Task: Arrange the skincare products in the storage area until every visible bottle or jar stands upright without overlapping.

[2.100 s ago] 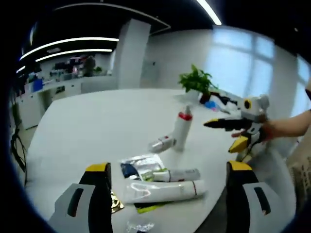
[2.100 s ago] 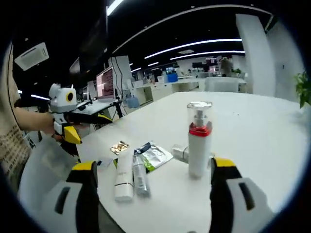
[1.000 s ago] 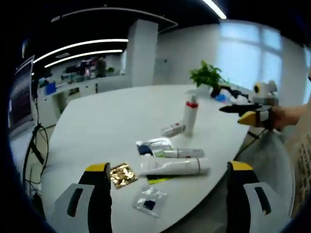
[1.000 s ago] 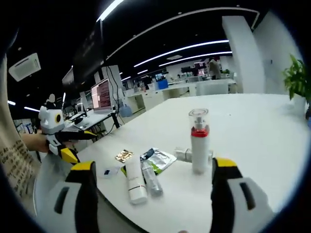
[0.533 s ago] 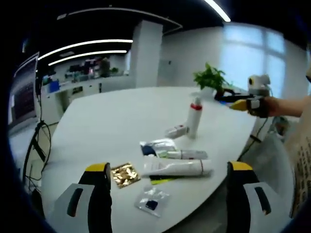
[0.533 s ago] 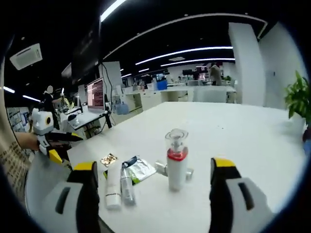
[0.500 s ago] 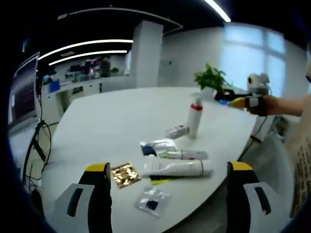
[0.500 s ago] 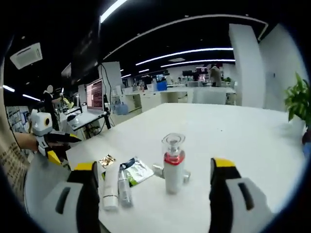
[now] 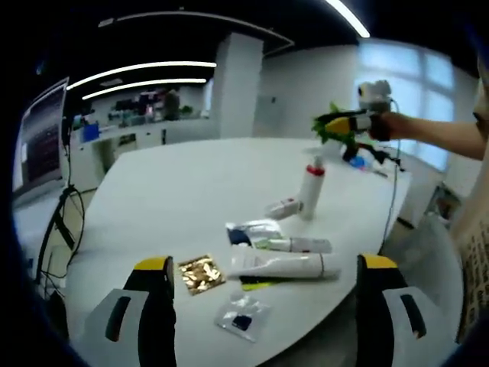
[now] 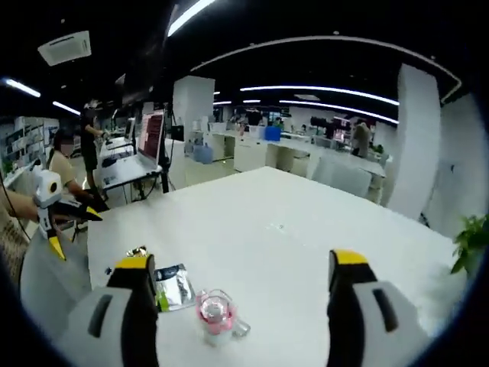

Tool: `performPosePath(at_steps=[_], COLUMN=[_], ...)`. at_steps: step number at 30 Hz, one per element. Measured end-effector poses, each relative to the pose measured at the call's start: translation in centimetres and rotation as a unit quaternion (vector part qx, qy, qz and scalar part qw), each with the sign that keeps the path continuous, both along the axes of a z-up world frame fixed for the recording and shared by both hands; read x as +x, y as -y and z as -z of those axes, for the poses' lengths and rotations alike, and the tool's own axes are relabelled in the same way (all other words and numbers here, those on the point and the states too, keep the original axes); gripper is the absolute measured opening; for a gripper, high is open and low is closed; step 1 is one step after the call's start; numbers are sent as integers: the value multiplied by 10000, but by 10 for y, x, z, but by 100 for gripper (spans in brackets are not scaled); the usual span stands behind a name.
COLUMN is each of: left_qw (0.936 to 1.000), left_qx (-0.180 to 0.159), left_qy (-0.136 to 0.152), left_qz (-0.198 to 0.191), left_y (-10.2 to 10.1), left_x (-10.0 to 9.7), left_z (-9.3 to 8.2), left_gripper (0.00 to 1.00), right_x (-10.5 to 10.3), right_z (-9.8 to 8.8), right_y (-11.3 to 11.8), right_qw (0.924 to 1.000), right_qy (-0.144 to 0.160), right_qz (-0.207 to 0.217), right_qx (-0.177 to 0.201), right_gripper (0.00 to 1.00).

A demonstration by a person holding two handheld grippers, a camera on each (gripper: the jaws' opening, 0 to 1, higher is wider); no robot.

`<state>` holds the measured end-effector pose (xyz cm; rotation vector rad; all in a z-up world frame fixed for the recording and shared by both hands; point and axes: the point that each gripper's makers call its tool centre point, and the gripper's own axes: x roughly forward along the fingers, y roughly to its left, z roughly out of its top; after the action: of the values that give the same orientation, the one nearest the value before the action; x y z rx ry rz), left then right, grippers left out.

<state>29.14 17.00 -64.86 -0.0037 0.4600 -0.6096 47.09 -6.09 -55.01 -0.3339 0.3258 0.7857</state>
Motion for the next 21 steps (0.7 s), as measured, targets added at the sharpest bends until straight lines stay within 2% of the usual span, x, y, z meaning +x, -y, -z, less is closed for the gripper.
performPosePath(at_steps=[3, 6, 11, 13, 16, 18, 21], left_qw=[10000, 10000, 9999, 9998, 9997, 9997, 9995], left_qx=[31, 25, 40, 61, 76, 84, 104], left_qy=[-8, -27, -86, -115, -155, -171, -206], left_qz=[-17, -40, -103, -129, -150, -171, -208], left_y=[-1, -2, -4, -5, -6, -6, -8], left_x=[0, 1, 2, 2, 3, 3, 4], left_z=[1, 2, 4, 5, 7, 7, 9], left_gripper=[97, 97, 96, 96, 96, 96, 96], right_x=[17, 36, 67, 71, 74, 74, 72], right_z=[2, 8, 24, 37, 62, 75, 97], right_y=[-7, -6, -13, -21, -34, -41, -49], right_qw=[9993, 9968, 9906, 9841, 9686, 9602, 9422], right_qy=[-102, -155, -516, -710, -956, -1090, -1280], right_qz=[-285, -469, -898, -1172, -1676, -1911, -2301], right_qx=[-232, -628, -899, -1133, -1571, -1723, -2073], right_gripper=[93, 88, 81, 79, 75, 70, 62])
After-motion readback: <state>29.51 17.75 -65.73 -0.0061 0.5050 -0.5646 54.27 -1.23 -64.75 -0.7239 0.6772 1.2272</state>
